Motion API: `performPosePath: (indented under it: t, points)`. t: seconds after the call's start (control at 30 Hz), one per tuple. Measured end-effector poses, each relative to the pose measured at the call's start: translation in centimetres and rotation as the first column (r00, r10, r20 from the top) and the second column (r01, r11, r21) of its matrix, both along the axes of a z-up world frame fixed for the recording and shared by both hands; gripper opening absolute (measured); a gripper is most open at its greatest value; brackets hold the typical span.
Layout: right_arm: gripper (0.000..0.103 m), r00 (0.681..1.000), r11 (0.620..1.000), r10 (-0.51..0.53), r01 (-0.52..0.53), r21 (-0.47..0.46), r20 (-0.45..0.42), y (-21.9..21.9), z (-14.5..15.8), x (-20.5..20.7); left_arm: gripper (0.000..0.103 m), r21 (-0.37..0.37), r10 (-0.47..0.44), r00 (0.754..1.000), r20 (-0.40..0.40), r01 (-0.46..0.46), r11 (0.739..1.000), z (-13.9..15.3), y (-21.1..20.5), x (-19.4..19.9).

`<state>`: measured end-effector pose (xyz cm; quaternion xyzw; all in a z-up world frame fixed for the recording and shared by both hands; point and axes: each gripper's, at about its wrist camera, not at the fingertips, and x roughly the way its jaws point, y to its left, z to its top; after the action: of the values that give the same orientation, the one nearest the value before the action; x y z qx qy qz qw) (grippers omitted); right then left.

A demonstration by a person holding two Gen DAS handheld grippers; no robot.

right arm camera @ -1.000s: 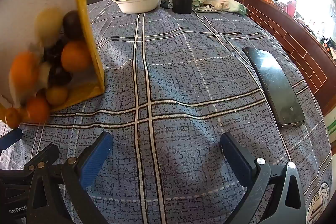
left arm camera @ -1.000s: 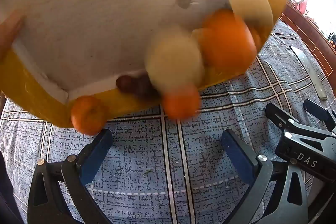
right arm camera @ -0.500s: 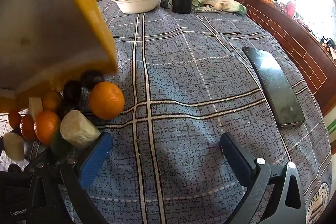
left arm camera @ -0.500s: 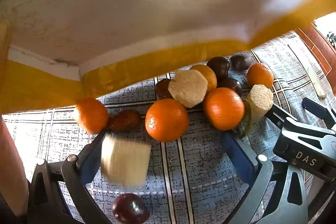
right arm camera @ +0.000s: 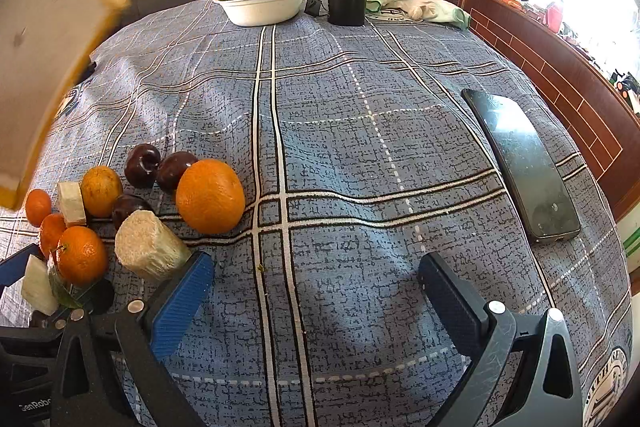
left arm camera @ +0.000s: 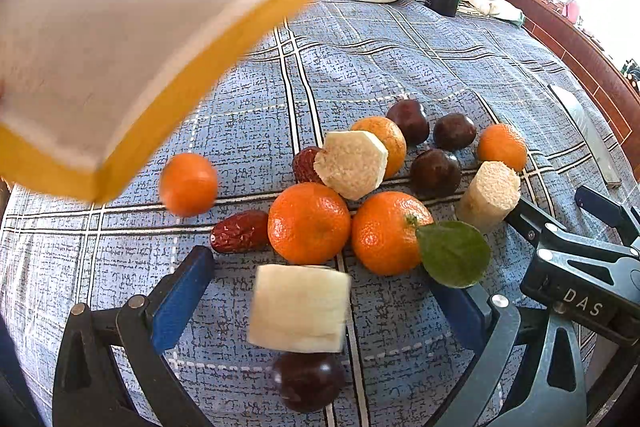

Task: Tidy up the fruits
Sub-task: 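Tip the yellow-rimmed tray to pour the fruits onto the tablecloth, then grasp the pale yam chunk with the left gripper while the right gripper grasps a dark plum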

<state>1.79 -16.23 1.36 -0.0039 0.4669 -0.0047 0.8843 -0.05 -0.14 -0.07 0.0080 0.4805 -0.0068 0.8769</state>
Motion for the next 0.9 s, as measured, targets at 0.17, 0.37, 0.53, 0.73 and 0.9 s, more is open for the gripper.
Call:
performPosePath:
  t: [0.17, 0.37, 0.53, 0.73, 0.9]
  points:
    - [0.103, 1.0, 1.0, 0.0, 0.0, 0.0, 0.0, -0.01, 0.0, 0.0, 0.103, 0.0, -0.001, 1.0, 0.0, 0.001, 1.0, -0.01, 0.02, 0.03]
    - [0.103, 1.0, 1.0, 0.0, 0.0, 0.0, 0.0, -0.02, 0.01, 0.0, 0.103, 0.0, -0.001, 1.0, 0.0, 0.001, 1.0, 0.15, 0.0, 0.01]
    - [0.103, 1.0, 1.0, 0.0, 0.0, 0.0, 0.0, 0.0, 0.0, -0.02, 0.103, 0.0, -0.001, 1.0, 0.0, 0.001, 1.0, 0.16, -0.08, -0.02]
    - [0.103, 1.0, 1.0, 0.0, 0.0, 0.0, 0.0, -0.02, 0.01, -0.03, 0.103, 0.0, -0.001, 1.0, 0.0, 0.001, 1.0, 0.15, -0.06, 0.01]
    - [0.103, 1.0, 1.0, 0.0, 0.0, 0.0, 0.0, -0.04, 0.01, -0.03, 0.103, 0.0, -0.002, 1.0, 0.0, 0.002, 1.0, 0.15, -0.05, 0.01]
